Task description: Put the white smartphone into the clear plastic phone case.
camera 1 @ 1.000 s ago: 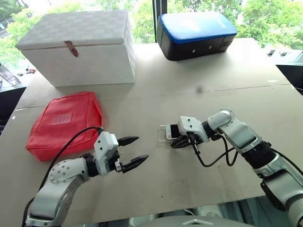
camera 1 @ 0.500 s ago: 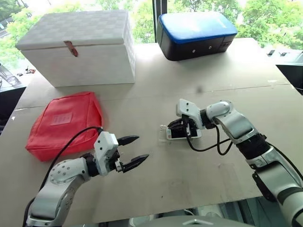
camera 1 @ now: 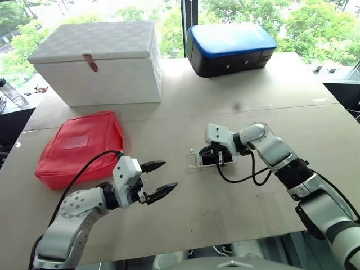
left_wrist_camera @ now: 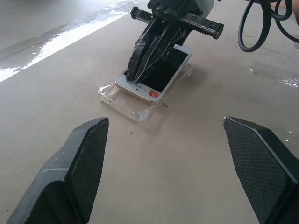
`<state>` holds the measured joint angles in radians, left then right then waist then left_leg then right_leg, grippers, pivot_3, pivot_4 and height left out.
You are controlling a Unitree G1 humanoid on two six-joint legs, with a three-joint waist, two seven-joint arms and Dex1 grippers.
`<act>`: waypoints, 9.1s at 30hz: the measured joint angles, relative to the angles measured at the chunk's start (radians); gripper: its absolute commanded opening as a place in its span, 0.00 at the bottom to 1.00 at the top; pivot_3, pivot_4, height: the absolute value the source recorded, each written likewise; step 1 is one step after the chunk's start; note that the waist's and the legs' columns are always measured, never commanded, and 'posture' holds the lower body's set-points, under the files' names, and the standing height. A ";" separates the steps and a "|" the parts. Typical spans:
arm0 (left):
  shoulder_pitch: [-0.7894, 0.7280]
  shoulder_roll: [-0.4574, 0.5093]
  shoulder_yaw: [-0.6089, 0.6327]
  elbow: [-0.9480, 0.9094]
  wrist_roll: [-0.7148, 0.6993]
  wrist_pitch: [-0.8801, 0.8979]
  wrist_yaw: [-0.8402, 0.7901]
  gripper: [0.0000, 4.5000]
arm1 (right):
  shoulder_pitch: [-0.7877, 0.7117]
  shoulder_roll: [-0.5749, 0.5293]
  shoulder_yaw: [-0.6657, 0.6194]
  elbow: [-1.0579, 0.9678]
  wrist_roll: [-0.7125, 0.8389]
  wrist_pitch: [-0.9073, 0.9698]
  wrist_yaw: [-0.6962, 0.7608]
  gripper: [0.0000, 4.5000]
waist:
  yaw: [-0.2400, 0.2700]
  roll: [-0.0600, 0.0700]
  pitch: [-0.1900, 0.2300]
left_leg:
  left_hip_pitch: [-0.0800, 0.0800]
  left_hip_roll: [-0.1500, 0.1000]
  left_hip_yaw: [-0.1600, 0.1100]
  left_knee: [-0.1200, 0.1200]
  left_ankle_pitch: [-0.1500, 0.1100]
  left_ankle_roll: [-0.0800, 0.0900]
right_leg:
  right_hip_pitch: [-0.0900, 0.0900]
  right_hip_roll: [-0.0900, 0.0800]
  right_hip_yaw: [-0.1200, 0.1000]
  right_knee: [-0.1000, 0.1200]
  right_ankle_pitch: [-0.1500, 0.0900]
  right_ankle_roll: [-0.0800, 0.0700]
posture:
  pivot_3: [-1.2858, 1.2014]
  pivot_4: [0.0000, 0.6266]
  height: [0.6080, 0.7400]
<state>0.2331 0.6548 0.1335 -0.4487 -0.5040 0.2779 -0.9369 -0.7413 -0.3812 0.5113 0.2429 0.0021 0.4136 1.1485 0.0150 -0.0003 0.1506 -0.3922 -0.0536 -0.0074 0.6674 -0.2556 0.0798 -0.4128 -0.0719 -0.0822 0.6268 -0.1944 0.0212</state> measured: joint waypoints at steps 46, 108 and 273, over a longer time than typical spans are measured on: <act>-0.129 -0.012 -0.069 0.074 0.040 0.002 0.007 0.89 | 0.115 -0.341 -0.110 -0.256 0.061 -0.012 0.102 0.99 | 0.001 -0.001 0.014 | -0.024 0.000 0.000 0.001 0.004 0.002 | -0.019 -0.001 -0.001 -0.005 0.005 0.000 | 0.52 0.24 1.00; -0.089 -0.040 -0.096 0.052 0.052 -0.008 0.025 0.89 | -0.021 -0.336 0.033 -0.360 -0.035 0.446 0.088 0.68 | 0.000 -0.001 0.015 | -0.023 0.000 0.000 0.002 0.005 0.000 | -0.019 -0.001 -0.001 -0.003 0.005 0.000 | 0.52 0.24 1.00; -0.292 -0.051 -0.185 0.173 0.198 0.082 0.071 0.02 | 0.086 -0.024 -0.100 -0.245 0.254 0.387 -0.201 0.00 | 0.004 0.001 0.009 | -0.007 -0.002 -0.001 0.003 0.001 -0.003 | -0.004 0.000 0.000 -0.001 0.005 0.000 | 0.52 0.24 1.00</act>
<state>-0.0591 0.6039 -0.0513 -0.2759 -0.3061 0.3598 -0.8656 -0.6557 -0.4047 0.4113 -0.0025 0.2556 0.8002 0.9473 0.0186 0.0007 0.1593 -0.3996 -0.0557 -0.0084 0.6702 -0.2550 0.0763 -0.4169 -0.0722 -0.0818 0.6258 -0.1893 0.0215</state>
